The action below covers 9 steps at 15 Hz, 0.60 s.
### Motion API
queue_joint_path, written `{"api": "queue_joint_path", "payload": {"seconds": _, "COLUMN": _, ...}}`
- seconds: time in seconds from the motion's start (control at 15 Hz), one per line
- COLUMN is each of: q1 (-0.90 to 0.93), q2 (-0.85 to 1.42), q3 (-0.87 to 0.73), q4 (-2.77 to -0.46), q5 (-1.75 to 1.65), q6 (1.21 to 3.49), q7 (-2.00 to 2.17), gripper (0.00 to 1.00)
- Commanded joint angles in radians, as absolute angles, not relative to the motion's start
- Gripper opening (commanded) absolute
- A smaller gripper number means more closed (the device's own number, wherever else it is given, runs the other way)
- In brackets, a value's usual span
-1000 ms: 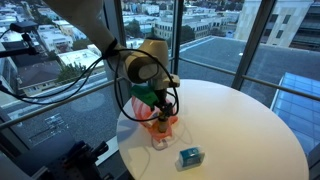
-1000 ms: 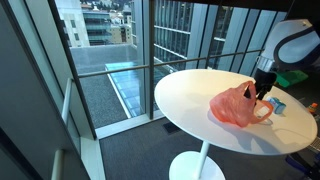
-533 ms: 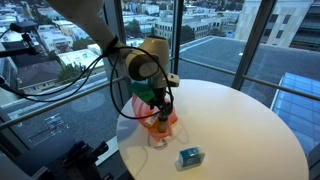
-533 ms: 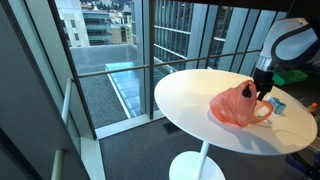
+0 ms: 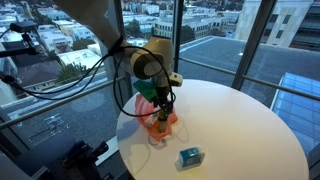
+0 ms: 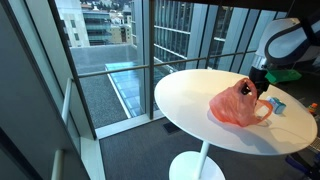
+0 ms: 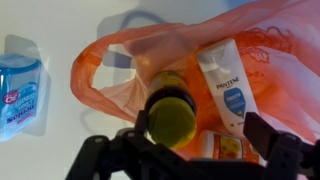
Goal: Remove the bottle with a yellow lid from the plastic bag and put it on the table
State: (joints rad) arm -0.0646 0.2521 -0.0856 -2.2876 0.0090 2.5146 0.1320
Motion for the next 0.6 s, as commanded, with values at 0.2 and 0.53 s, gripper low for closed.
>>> {"api": "queue_joint_path", "payload": {"seconds": 0.2, "q1": -0.061, "q2": 0.269, "q3": -0.091, "q4": -2.246, "q5": 0.014, "q6": 2.479, "q7": 0.152, "gripper": 0.42}}
{"api": "queue_joint_path", "payload": {"seconds": 0.53, "q1": -0.063, "q2": 0.221, "q3": -0.092, "q4": -2.277, "q5": 0.008, "q6": 2.471, "q7": 0.134, "gripper": 0.2}}
